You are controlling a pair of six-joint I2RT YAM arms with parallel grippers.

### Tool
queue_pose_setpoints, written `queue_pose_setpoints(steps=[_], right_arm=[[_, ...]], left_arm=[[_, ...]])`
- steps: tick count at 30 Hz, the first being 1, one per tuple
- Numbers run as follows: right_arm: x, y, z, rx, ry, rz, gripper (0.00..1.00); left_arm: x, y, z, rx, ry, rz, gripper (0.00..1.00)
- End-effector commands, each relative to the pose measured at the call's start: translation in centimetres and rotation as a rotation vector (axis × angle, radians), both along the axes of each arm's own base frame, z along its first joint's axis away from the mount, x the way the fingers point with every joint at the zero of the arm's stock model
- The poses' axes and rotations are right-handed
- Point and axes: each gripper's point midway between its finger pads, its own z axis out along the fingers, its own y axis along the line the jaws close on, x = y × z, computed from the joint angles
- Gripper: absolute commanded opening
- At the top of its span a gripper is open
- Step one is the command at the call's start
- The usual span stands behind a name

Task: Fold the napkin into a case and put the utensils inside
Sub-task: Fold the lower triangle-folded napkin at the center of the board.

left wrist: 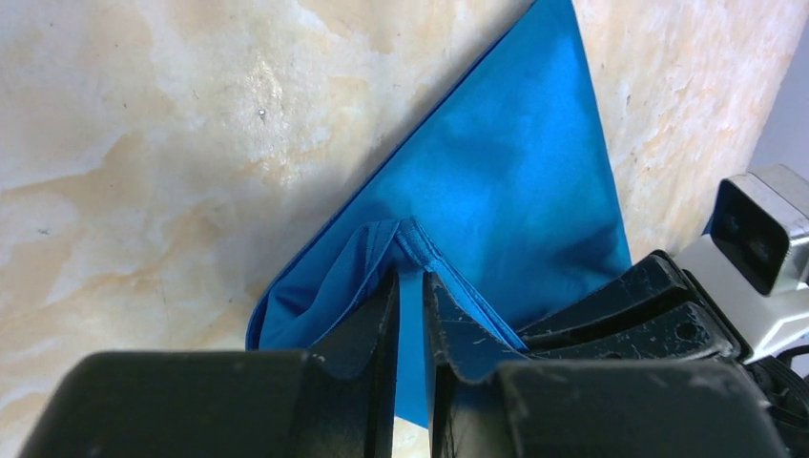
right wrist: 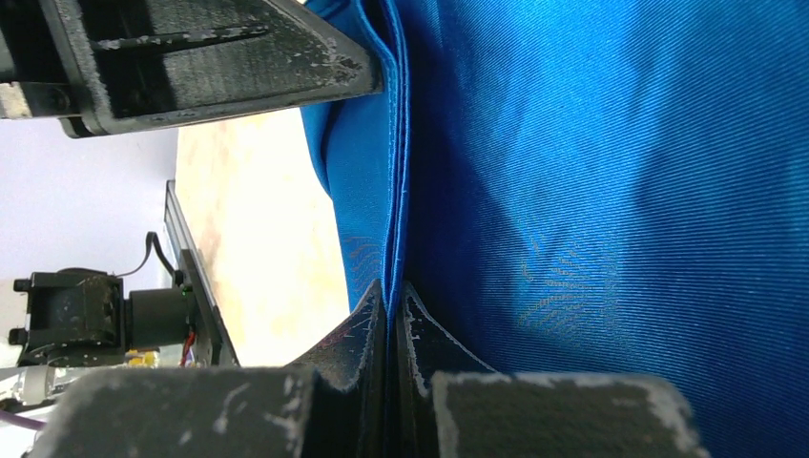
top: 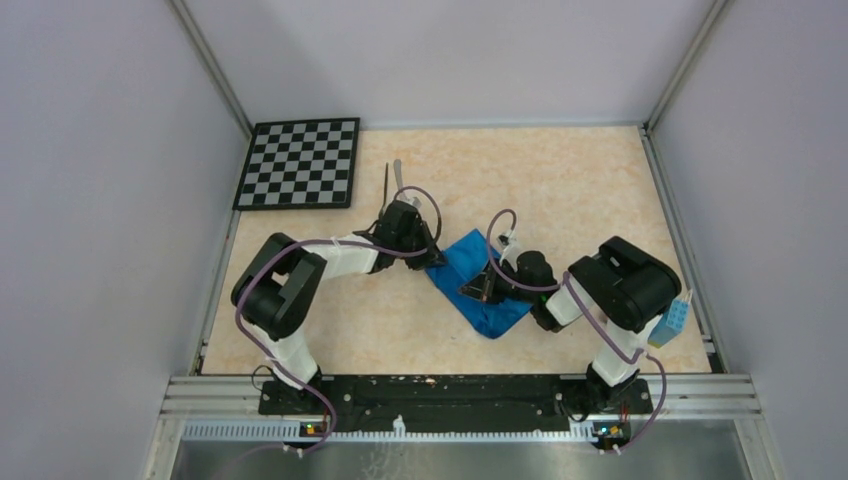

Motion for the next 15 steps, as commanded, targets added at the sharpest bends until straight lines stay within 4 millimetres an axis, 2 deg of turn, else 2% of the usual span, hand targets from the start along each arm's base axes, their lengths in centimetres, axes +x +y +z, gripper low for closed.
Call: queue_pose_setpoints(steps=[1,8,10,13,15], right_arm=[[1.2,0.4,1.0,0.017,-0.061,0.015,0.0],[1.3,0.3,1.1,-0.004,-0.057,0.02,0.0],[1.3,0.2,0.9,-0.036,-0.03,0.023,0.04],[0.9,-0.2,0.7,-0.113,0.015,0.048,0.25],[0.3,-1.0,0.8,-0.169,0.02,0.061,0.53]], left_arm=[[1.7,-0.9,0.6,-0.024,-0.063,-0.023,0.19],[2.1,-0.6,-1.2,-0.009,-0.042,-0.027,0.18],[1.8,-0.6,-1.8,-0.005,-0.027,-0.037,0.15],[1.2,-0.5,-2.9,0.0,-0.002,-0.049,0.11],[0.8,-0.3,-3.5,0.007,0.011,-0.053,0.11]])
